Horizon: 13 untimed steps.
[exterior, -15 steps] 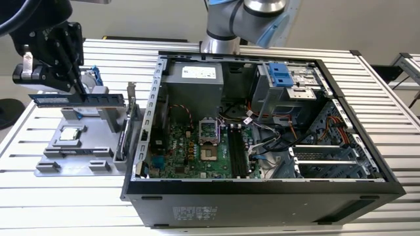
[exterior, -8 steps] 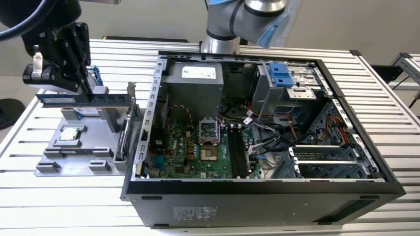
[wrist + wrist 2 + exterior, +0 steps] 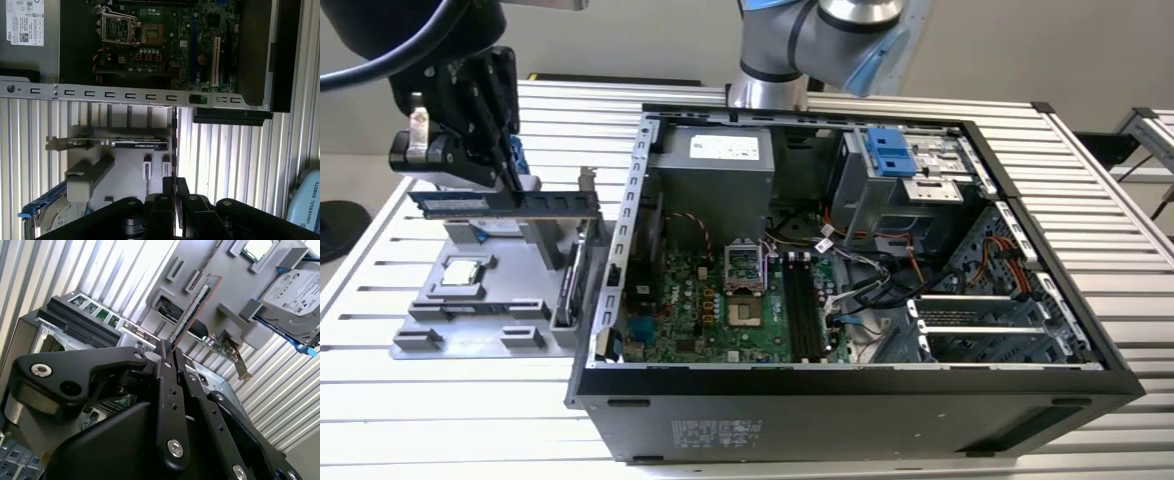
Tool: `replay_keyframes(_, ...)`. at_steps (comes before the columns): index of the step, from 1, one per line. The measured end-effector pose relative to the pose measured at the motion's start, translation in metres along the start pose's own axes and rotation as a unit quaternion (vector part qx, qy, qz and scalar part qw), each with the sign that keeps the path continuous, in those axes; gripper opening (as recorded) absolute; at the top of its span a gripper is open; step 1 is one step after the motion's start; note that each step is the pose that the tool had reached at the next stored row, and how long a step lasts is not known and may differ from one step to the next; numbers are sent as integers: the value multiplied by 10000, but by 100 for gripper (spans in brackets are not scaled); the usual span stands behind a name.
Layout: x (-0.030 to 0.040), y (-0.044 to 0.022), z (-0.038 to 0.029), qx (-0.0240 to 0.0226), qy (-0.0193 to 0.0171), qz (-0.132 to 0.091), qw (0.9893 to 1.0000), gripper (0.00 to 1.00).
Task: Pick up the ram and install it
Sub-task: 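Pick up the ram and move it above insertion slot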
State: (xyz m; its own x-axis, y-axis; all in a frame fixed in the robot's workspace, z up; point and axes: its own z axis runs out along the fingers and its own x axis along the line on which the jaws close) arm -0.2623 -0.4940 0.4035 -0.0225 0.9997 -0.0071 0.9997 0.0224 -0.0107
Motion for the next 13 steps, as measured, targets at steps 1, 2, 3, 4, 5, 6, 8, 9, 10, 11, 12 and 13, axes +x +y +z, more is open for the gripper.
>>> replay_keyframes(1, 0, 12, 0, 0, 0, 0, 10000, 0)
replay_keyframes(2, -1, 26, 0, 0, 0, 0, 10000, 0)
replay_keyframes(3, -1, 39, -1, 0, 0, 0, 10000, 0)
replay_keyframes(4, -1, 52, -1, 0, 0, 0, 10000, 0)
replay_keyframes(5, -2, 65, -1, 0, 0, 0, 10000, 0)
replay_keyframes(6, -2, 78, -1, 0, 0, 0, 10000, 0)
replay_keyframes(8, -2, 104, -1, 0, 0, 0, 10000, 0)
replay_keyframes(9, -3, 115, -1, 0, 0, 0, 10000, 0)
replay_keyframes(10, -3, 130, -1, 0, 1, 0, 10000, 0)
replay_keyframes(11, -3, 146, -2, 0, 0, 0, 10000, 0)
replay_keyframes(12, -4, 162, -2, 0, 0, 0, 10000, 0)
replay_keyframes(13, -4, 176, -2, 0, 0, 0, 10000, 0)
